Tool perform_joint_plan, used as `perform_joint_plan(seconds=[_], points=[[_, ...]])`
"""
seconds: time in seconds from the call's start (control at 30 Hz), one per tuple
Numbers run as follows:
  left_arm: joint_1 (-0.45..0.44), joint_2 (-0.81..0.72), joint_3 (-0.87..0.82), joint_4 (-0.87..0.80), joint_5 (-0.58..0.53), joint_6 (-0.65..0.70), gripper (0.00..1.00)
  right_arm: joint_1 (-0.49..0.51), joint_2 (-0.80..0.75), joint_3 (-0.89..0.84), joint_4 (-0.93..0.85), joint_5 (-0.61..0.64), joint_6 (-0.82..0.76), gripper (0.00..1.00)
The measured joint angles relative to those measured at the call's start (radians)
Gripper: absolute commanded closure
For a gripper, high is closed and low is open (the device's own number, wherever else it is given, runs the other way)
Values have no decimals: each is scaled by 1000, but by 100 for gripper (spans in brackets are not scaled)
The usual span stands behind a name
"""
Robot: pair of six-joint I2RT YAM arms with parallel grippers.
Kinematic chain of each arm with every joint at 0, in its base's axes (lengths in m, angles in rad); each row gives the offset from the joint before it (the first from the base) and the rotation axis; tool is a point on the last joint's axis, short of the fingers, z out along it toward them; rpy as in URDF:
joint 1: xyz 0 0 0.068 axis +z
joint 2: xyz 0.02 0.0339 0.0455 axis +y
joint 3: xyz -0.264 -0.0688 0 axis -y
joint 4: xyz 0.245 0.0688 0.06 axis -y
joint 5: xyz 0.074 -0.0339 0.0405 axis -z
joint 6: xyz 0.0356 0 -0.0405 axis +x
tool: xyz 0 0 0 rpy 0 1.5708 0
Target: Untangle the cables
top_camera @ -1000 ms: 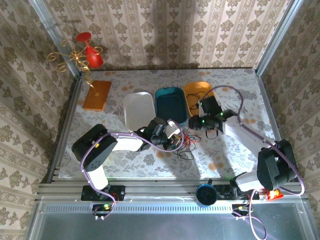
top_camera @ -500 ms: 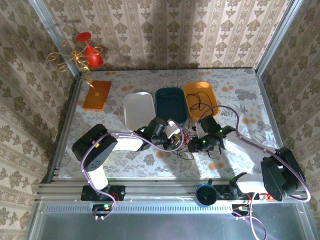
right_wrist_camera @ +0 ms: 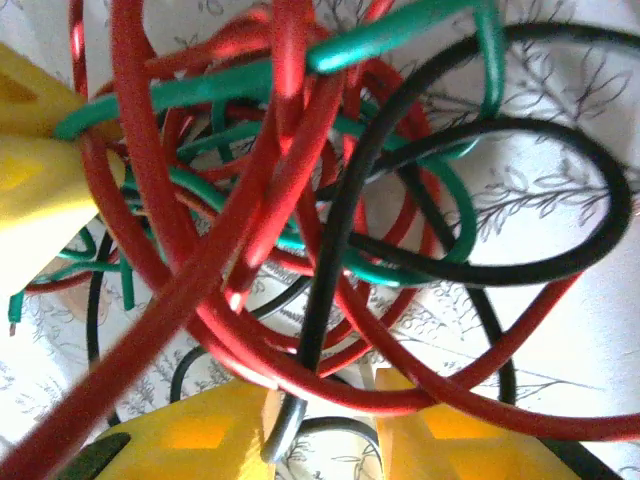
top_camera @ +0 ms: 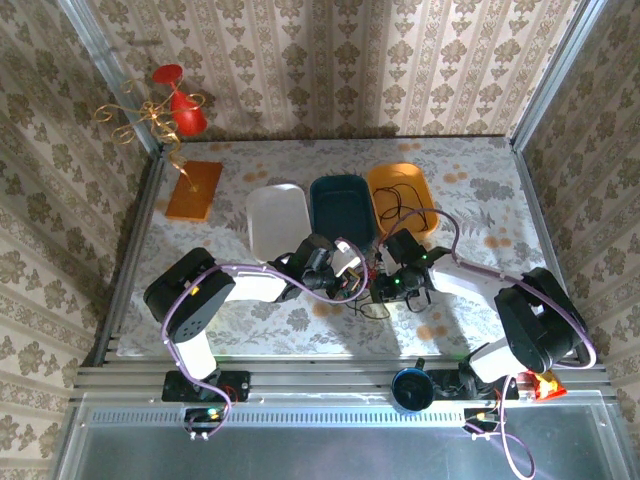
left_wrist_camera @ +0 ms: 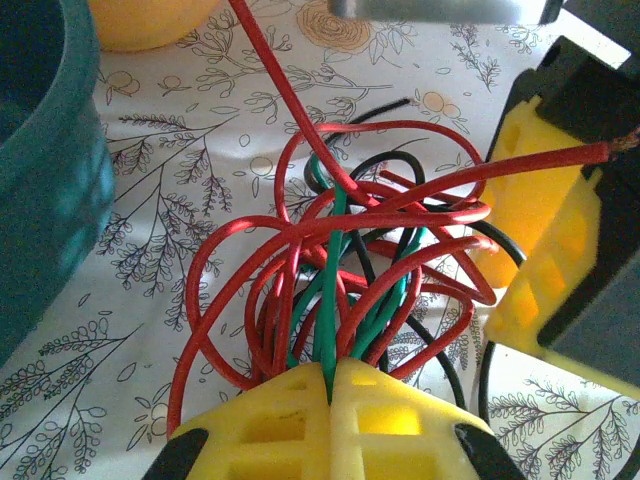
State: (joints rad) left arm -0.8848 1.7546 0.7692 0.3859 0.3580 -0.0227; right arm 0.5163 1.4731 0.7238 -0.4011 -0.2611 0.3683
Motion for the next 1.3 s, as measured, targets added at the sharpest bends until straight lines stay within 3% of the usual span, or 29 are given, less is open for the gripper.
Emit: perform_joint_plan(seconds=[0.17, 0.33, 0.47, 0.7, 0.9, 1.1, 1.3], points=[[0, 0, 3, -5, 0, 0, 100, 22, 22, 1, 3, 33, 1, 77], [0, 4, 5, -5, 0, 0, 100, 48, 35, 1, 2, 85, 16, 100], [0, 4, 5, -5, 0, 0, 100, 58, -60, 1, -46, 232, 56, 100], [0, 4, 5, -5, 0, 0, 100, -21, -462, 63, -157, 572, 136, 100], [0, 6, 6, -4, 0, 0, 97, -44, -601, 198, -212, 800, 140, 100], [0, 10, 8, -4, -3, 0, 84, -59, -641, 358, -208, 908, 45, 100], [-4, 23, 11, -15, -15, 0, 81, -75, -618, 536, -154, 908, -90, 100]])
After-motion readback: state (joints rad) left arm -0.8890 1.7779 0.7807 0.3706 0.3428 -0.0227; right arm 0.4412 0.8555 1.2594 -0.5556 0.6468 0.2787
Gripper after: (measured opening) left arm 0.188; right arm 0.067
